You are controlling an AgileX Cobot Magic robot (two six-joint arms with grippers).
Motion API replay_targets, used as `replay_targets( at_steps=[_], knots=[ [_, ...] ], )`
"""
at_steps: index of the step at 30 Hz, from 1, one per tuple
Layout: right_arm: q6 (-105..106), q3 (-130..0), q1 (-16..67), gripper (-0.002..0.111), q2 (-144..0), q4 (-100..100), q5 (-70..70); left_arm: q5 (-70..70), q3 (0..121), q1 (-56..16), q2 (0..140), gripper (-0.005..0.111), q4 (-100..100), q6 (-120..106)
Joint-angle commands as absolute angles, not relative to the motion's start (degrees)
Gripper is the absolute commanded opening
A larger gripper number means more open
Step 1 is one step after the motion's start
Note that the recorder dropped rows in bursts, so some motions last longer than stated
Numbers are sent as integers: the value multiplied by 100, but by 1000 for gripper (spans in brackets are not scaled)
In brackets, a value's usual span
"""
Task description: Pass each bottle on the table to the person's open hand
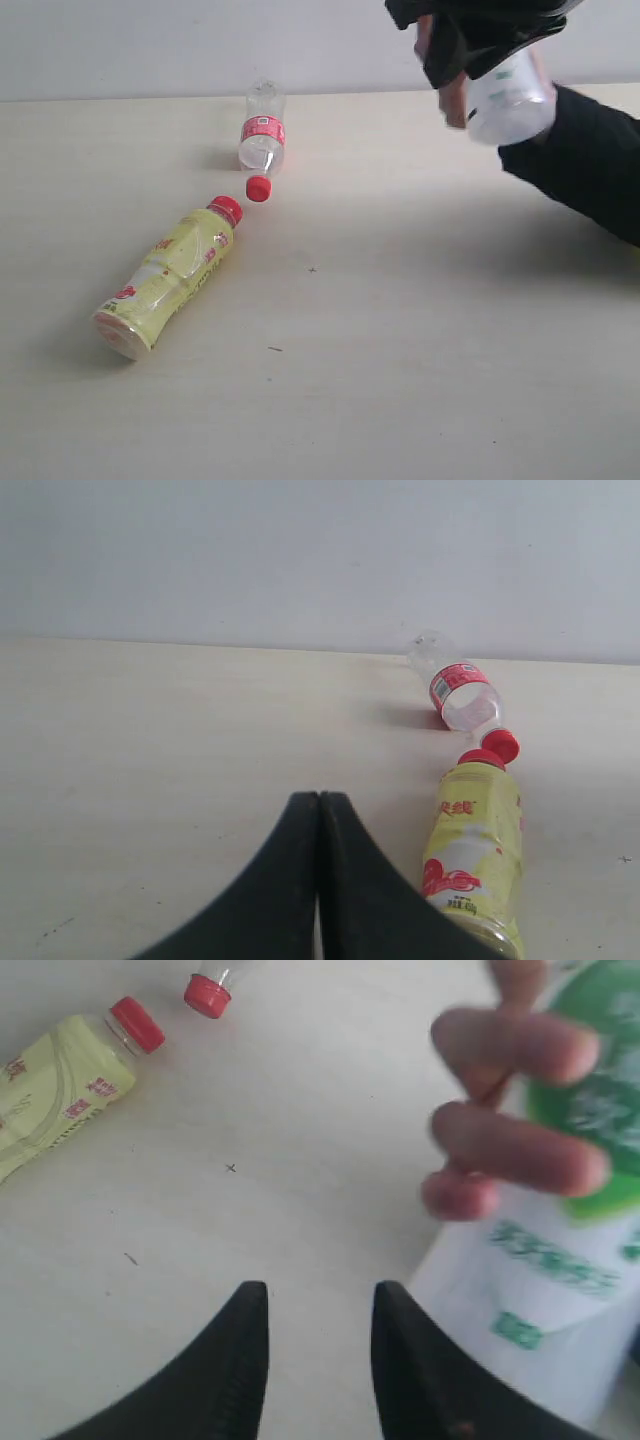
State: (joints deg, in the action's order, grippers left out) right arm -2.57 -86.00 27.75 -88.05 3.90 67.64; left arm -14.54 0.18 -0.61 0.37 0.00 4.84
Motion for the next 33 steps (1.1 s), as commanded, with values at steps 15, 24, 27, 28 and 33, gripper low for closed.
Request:
replay_targets(
  at_steps=[15,24,27,28,33],
  knots=[
    [773,-3696,2764,0,-1226,555,4057,-1399,0,-50,0,0,-60,469],
    [732,-2021,2764,0,-325,453,2596,-1399,0,-50,0,0,-60,469],
    [732,-1909,2764,0,-325,453,2644,-1399,0,-50,0,0,-60,469],
    [732,-1836,2764,0,-325,463,2644,-1399,0,-50,0,0,-60,469],
    [958,-1349,2764,0,-335,1218,2286,-1399,0,-50,0,0,-60,469]
  ],
)
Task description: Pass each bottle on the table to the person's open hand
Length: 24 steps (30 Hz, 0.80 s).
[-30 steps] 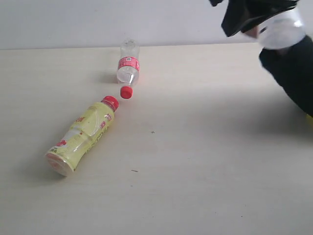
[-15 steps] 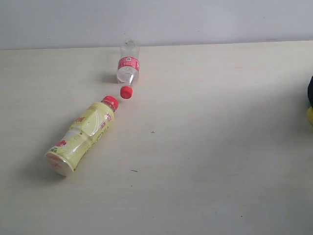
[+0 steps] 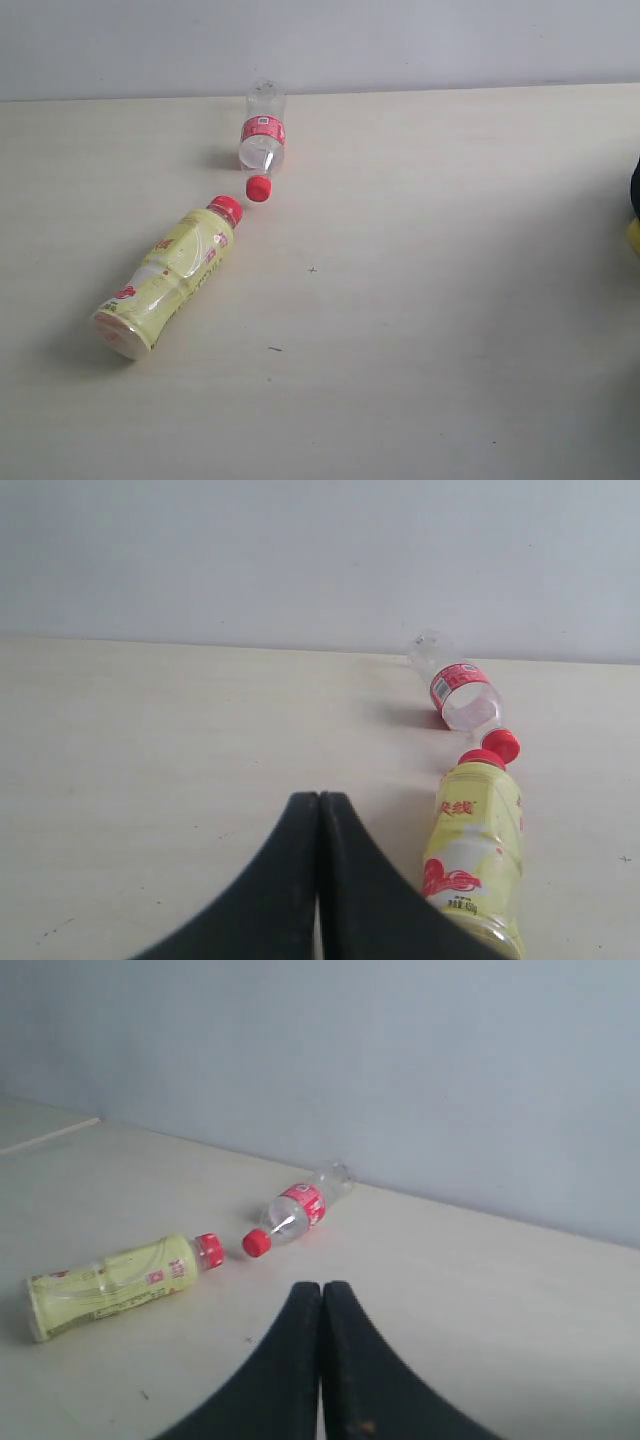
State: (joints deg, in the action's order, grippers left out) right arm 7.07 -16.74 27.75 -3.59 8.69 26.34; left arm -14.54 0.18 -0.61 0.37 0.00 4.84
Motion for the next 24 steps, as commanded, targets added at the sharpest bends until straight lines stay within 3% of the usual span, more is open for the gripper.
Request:
replay_targets(
  at_steps=[1,24],
  knots=[
    [1176,-1323,2764,0,-353,1155,2260,-1399,0,-50,0,0,-60,469],
    [1776,-1323,2764,0,-249,1196,2117,-1397,0,-50,0,0,-60,459]
  ],
)
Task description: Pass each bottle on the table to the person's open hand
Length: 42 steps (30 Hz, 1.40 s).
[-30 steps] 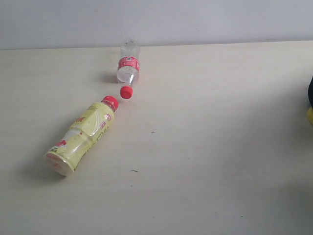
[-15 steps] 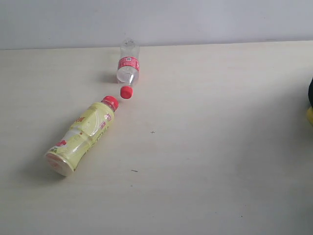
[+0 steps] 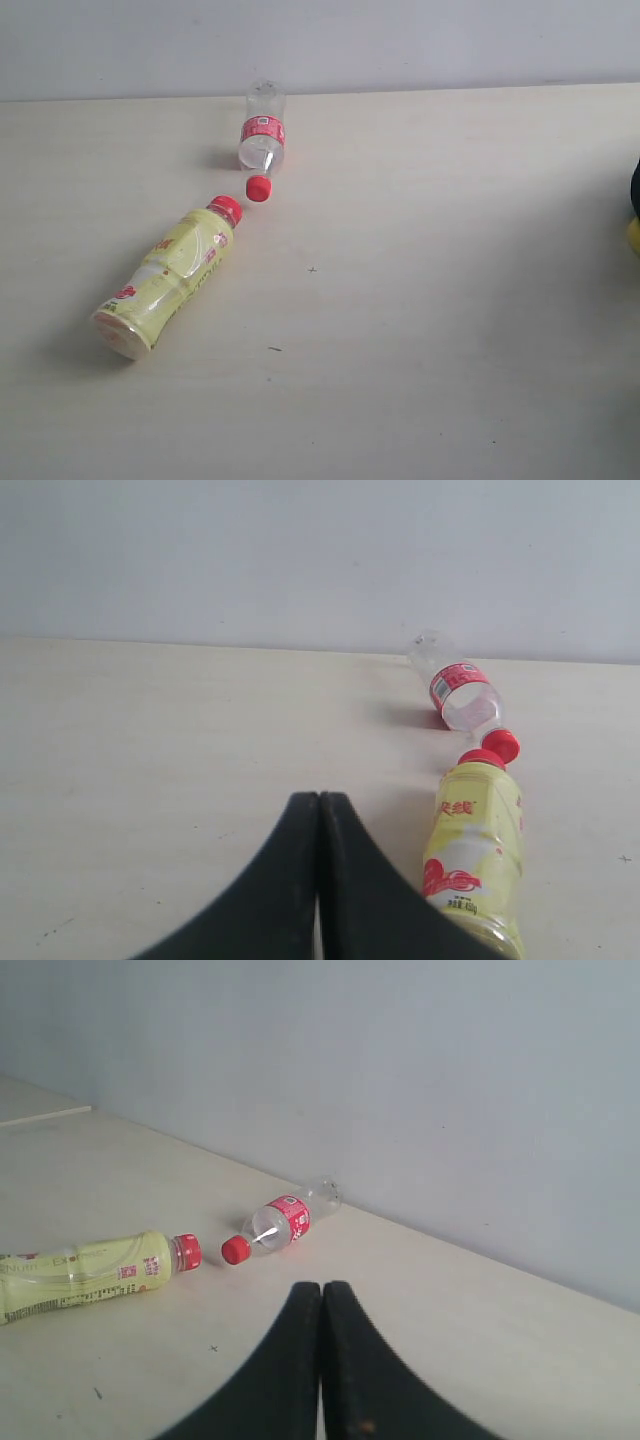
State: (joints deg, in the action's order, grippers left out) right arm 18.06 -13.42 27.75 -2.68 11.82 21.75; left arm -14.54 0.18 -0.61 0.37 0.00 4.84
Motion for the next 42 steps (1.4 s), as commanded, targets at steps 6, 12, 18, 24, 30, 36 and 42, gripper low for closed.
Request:
replay_targets(
  at_steps=[6,12,18,24,30,36,42],
  knots=[
    [1774,-1323,2764,0,-249,1209,2117,-1386,0,-50,0,0,0,267],
    [1774,-1323,2764,0,-249,1209,2117,-1386,0,-50,0,0,64,0],
    [1774,-1323,2764,0,-249,1209,2117,-800,0,-50,0,0,417,-743],
    [1774,-1323,2764,0,-249,1193,2117,307,0,-50,0,0,364,925],
    [1774,-1323,2764,0,-249,1193,2117,1014,0,-50,0,0,364,1738],
    [1774,-1323,2764,0,-249,1205,2117,2156,0,-50,0,0,385,2221],
    [1774,-1323,2764,0,-249,1205,2117,2906,453,-50,531,0,968,3177]
  ],
)
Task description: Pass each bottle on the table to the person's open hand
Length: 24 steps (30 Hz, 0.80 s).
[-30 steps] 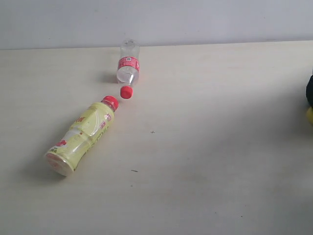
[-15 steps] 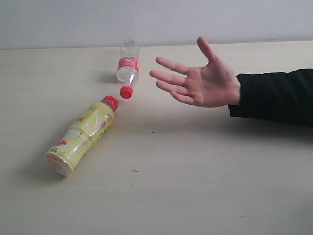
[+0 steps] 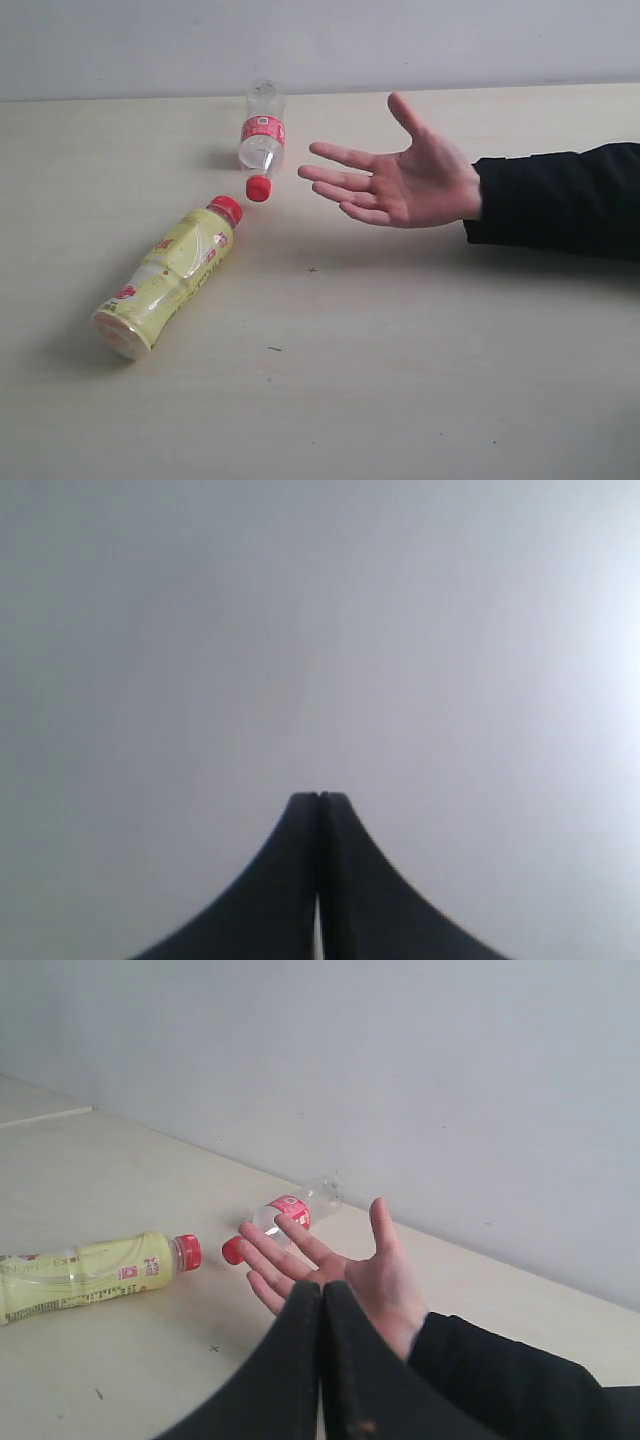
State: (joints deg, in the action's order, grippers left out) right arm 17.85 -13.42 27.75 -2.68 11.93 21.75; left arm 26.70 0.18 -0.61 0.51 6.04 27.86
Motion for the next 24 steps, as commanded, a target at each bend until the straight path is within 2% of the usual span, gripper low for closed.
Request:
replay_targets(
  at_steps=[1,7,12,24],
  knots=[
    [1774,-1323,2764,0,-249,1205,2098,2665,693,-50,761,0,979,3188],
    [1774,-1323,2764,0,-249,1205,2039,643,2199,-60,2692,0,2008,3205],
    [1774,-1323,2764,0,-249,1205,2039,-1030,3255,-60,3740,0,2574,3043],
    [1774,-1323,2764,0,-249,1205,2039,-4233,4974,-912,6030,0,996,-266]
  ],
)
